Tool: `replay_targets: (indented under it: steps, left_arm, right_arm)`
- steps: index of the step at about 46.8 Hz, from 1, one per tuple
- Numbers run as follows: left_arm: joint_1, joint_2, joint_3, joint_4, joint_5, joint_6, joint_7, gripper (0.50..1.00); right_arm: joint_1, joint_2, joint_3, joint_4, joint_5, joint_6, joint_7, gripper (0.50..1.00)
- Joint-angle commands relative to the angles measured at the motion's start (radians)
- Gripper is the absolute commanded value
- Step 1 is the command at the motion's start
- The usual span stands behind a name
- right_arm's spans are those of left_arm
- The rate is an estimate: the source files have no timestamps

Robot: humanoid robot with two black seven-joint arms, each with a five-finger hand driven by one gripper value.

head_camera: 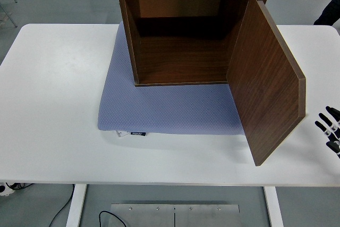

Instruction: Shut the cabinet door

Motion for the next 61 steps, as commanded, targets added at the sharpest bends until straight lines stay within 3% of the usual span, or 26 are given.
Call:
replay_targets:
  steps: [1,61]
  left_arm:
    - [0.000,0.000,0.000,0.000,0.000,0.000,0.000,1.000]
    - [0.000,0.000,0.000,0.000,0.000,0.000,0.000,1.000]
  right_arm:
    - [0.000,0.000,-0.001,0.000,0.000,0.000,0.000,1.000]
    - [0.031,0.009,-0.017,0.011,-0.011,0.000,0.000,1.000]
